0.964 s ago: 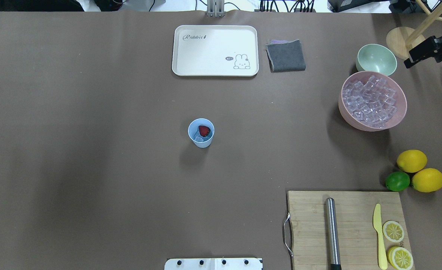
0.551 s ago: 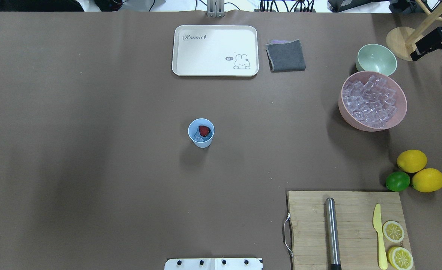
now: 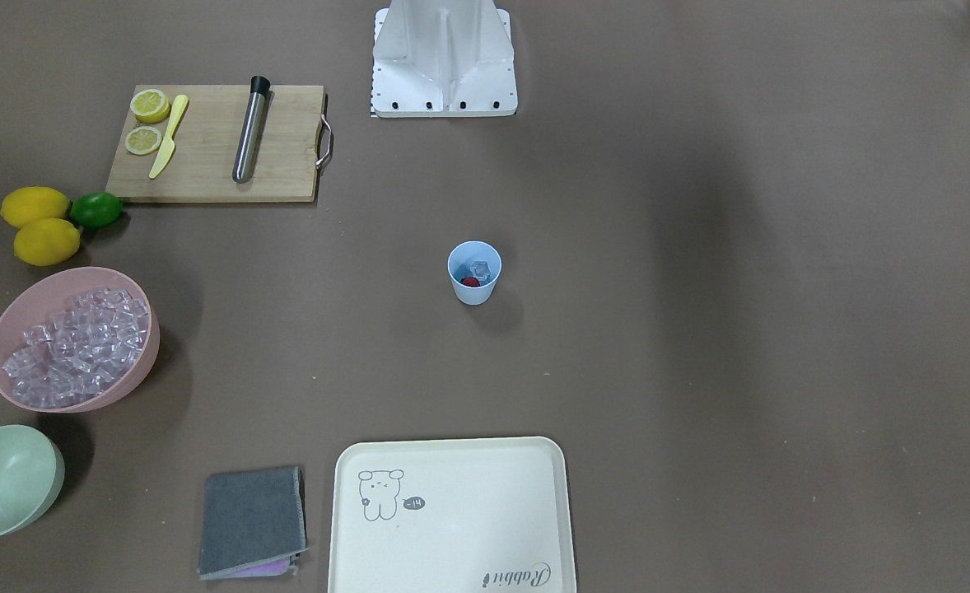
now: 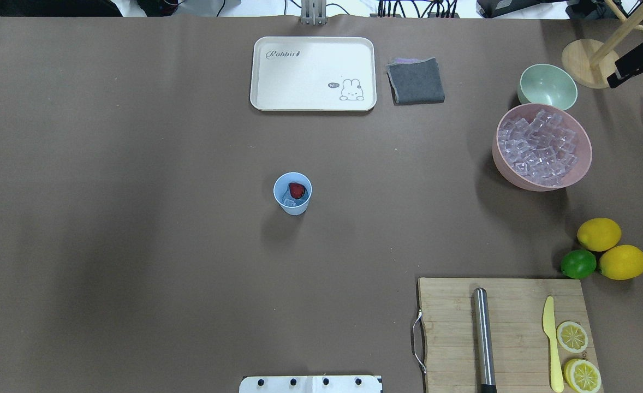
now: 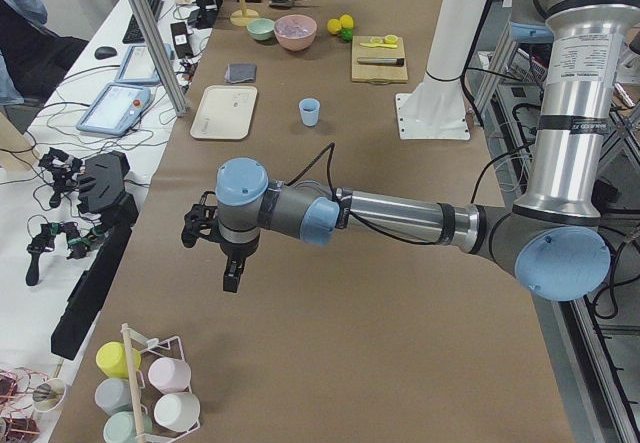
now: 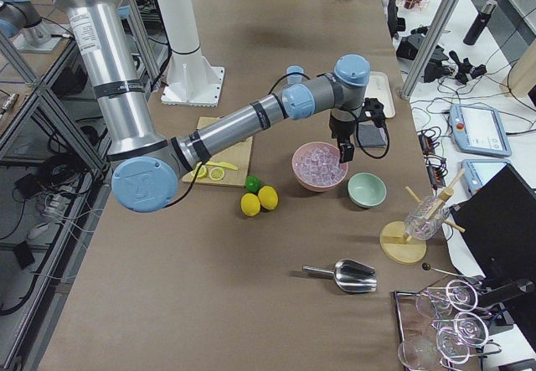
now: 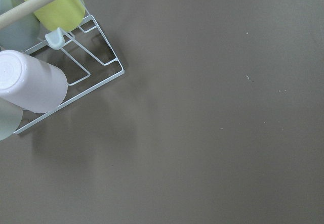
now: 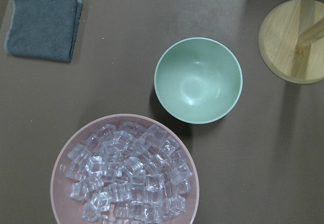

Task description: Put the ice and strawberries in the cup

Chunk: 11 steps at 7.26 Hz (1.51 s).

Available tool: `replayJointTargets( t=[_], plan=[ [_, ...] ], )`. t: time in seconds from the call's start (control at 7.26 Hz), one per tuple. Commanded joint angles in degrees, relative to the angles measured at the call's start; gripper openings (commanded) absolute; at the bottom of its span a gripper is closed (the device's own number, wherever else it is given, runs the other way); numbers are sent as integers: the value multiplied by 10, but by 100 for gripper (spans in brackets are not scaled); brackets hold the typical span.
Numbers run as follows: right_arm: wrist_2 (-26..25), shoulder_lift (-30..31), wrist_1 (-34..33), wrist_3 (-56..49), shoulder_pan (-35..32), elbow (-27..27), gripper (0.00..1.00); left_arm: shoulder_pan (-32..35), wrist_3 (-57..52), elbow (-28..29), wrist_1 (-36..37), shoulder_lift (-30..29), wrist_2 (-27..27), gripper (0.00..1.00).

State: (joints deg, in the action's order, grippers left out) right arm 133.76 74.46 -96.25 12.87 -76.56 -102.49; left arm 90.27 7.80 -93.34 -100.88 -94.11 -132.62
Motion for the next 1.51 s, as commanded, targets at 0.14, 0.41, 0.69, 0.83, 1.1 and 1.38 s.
replayJointTargets(
  t=[0.14,0.41,0.69,0.83,1.1,1.38],
  plan=[
    [-18,-4,-1,-7,3,4,98,-1,6,27,-104,22,53,98],
    [-38,-23,-1,-7,8,5,99,0,29,56,-109,25,47,98],
    [-33,-26,-1,-7,13,5,99,2,27,57,-110,34,-7,98],
    [-32,-33,-7,-7,17,7,99,2,27,58,-106,31,-7,98],
    [-31,-56,-35,-3,14,7,99,-1,35,65,-102,7,-33,98],
    [-32,-70,-38,-2,11,26,99,-1,36,74,-99,8,-34,98]
  ],
)
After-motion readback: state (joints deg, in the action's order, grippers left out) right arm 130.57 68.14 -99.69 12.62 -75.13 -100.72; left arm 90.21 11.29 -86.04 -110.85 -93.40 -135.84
